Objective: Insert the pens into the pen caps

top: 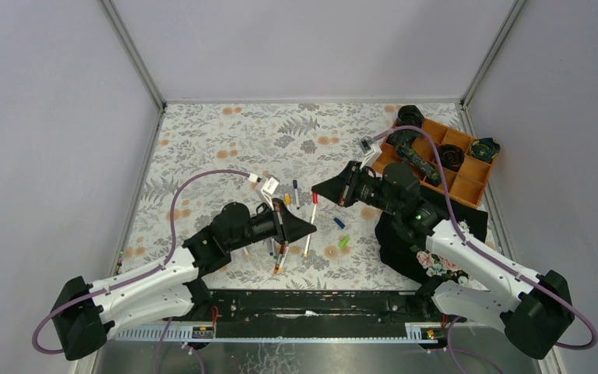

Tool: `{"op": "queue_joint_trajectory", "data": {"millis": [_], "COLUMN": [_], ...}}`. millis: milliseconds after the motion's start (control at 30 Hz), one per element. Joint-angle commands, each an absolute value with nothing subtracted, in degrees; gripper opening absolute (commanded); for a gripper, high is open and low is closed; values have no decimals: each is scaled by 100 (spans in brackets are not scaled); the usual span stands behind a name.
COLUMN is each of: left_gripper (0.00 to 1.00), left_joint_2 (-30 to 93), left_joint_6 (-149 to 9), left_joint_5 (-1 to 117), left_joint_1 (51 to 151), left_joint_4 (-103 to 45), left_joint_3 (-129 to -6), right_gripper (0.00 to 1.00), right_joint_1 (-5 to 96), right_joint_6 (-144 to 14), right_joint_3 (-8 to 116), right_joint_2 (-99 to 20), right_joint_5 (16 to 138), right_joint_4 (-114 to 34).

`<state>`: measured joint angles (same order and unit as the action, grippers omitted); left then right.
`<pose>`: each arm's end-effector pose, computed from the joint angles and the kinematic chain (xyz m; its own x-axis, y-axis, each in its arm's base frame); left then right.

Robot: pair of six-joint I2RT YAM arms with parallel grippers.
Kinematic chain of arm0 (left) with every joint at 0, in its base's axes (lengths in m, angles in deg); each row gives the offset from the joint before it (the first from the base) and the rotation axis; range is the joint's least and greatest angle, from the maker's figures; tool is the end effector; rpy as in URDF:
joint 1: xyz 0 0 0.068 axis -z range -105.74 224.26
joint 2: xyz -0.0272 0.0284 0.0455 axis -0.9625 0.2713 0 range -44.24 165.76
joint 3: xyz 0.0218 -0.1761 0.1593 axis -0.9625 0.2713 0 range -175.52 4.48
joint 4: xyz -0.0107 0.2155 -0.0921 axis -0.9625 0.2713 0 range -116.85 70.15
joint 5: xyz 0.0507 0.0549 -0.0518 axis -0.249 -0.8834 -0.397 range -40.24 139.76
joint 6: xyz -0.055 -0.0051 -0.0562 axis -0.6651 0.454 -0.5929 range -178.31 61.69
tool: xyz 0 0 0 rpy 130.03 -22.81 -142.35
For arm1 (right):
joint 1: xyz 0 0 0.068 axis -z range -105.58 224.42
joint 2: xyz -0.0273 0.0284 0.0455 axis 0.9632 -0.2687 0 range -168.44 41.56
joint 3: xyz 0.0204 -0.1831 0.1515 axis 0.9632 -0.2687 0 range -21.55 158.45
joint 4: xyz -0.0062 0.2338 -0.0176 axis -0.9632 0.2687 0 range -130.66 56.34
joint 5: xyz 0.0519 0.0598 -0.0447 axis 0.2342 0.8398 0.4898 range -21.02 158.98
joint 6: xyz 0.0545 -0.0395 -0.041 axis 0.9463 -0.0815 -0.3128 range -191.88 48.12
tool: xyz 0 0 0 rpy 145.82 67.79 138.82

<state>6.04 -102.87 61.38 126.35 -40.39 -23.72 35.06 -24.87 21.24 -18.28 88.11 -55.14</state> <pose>0.1339 -0.1942 0.2427 -0.6931 -0.2284 -0.6837 0.5739 0.3990 -0.7151 0.1926 0.1865 0.2987 -0.6470 0.3630 -0.6705 -0.5559 0.3774 0.7407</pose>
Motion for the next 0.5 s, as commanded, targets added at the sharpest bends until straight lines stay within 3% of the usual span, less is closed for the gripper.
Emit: {"op": "queue_joint_trajectory", "data": {"millis": [0,467], "left_gripper": [0,0], "left_joint_2": [425,433], "left_joint_6": [-10357,-10366], "left_joint_5": [6095,6257], "left_joint_1": [12664,12664], "left_joint_4": [-4514,-4631], "left_joint_3": [-2437,-2348], "right_gripper": [0,0], "right_joint_1": [3513,3513], "right_joint_6": [-2574,-2522], "right_joint_3": [2072,2032], "right_joint_2": [-1731,-1750], "right_joint_5": [8822,8742], "right_joint_4": [-5552,-5592]}}
